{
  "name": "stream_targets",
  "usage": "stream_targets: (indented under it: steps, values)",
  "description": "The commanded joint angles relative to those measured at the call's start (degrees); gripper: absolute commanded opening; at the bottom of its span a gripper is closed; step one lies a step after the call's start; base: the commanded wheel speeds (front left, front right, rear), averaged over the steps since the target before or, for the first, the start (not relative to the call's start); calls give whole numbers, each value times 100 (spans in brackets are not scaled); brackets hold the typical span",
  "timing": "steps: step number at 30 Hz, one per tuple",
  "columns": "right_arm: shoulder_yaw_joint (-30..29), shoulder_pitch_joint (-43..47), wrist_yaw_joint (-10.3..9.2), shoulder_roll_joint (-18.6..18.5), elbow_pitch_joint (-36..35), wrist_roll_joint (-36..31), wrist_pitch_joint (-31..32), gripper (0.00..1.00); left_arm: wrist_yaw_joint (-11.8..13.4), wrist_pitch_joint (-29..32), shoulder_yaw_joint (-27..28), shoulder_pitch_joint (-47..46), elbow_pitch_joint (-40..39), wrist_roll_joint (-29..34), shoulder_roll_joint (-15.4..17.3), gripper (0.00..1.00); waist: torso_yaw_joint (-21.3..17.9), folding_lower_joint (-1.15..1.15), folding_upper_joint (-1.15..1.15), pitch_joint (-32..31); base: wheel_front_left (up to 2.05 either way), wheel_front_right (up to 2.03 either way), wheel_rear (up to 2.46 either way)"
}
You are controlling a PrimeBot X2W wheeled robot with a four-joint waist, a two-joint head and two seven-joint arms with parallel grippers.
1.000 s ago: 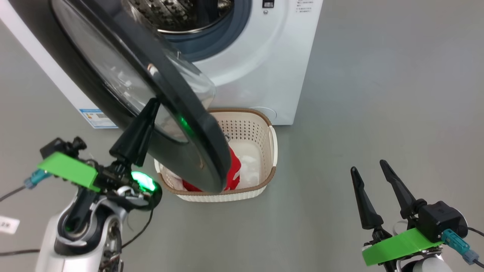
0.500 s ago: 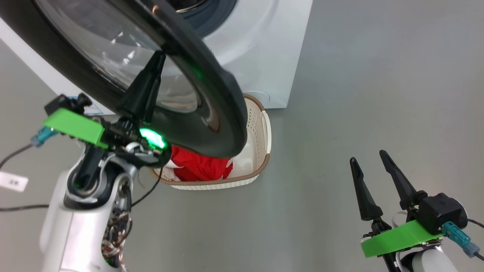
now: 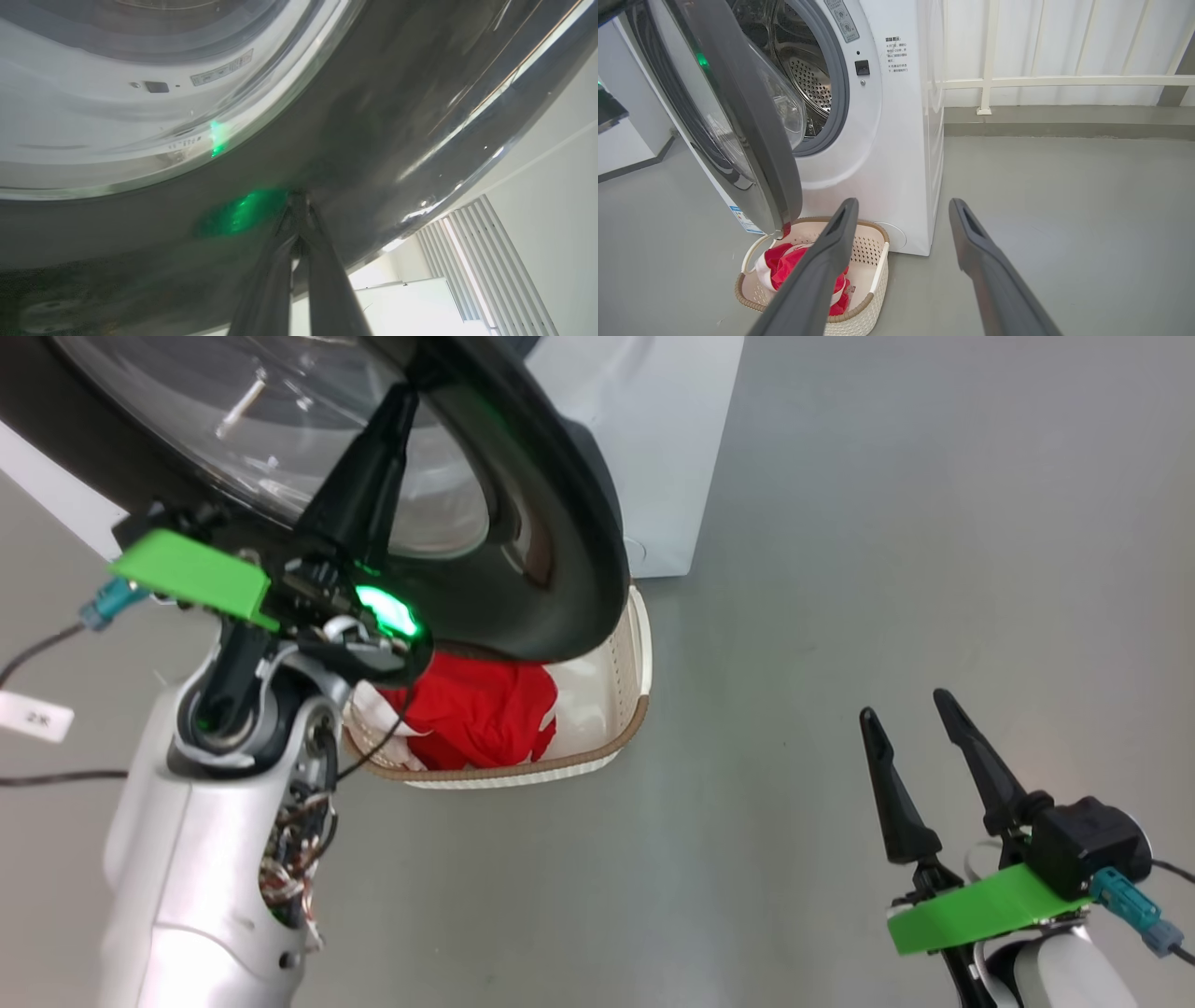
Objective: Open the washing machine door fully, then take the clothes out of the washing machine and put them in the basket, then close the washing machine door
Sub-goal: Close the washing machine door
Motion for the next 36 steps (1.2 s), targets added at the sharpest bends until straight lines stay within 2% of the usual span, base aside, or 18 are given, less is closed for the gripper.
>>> stream_targets:
  steps: [1,20,36]
  values:
    - [155,-213,28,-43,-169,-33,-37,100,-102,-47,106,-296,-33,-11,108,0,-45,0,0,75,0,0,0]
    - [255,-524,28,-43,-189,-42,-37,100,-271,-380,99,-1513,821,63,108,0,-190,0,0,641,0,0,0]
    - [322,-674,28,-43,-152,19,-37,100,-287,-389,309,-2068,1095,413,109,0,-484,0,0,896,0,0,0]
